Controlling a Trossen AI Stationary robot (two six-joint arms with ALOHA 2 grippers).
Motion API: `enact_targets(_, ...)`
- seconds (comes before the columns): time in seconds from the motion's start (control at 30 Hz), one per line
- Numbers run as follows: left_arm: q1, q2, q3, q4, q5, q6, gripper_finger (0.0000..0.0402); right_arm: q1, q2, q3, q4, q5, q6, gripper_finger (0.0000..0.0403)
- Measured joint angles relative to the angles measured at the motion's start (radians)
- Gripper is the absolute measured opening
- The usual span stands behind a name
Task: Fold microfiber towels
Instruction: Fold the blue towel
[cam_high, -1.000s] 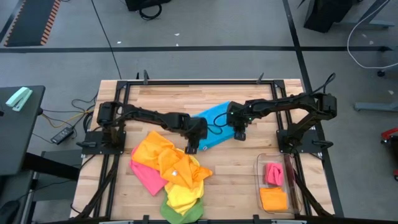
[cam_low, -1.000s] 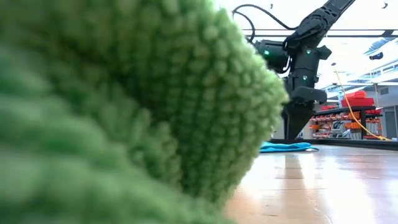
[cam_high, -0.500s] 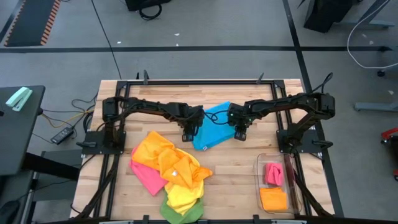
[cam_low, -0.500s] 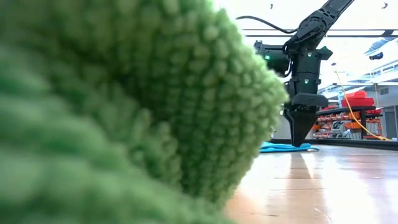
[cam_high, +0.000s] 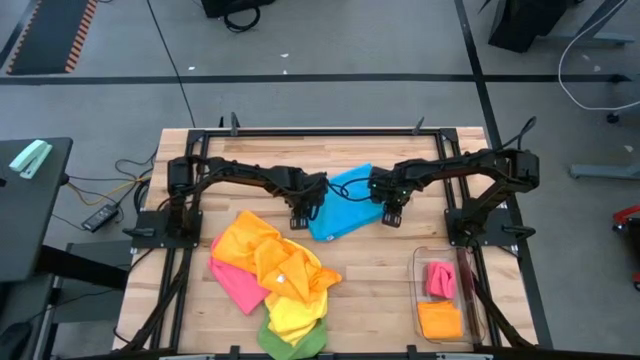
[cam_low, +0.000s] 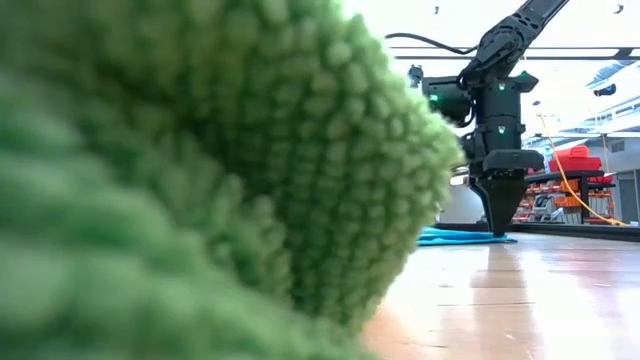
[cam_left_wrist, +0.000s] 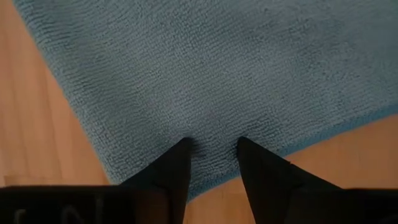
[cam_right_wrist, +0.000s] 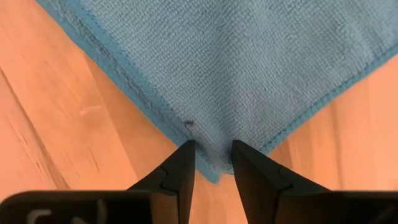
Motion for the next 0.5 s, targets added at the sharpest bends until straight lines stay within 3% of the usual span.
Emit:
enact_targets(0.3, -0.028, -0.025, -0.002, -0.033, 0.004, 0.017, 0.0128, 0.001, -0.005, 0.033, -0.032, 0.000, -0.030, 0.0115)
enact_targets(0.5, -0.061, -0.079, -0.001, -0.044, -0.015, 0.176, 0.0139, 0.001, -0.005, 0.030, 0.031, 0.000, -0.080, 0.0115)
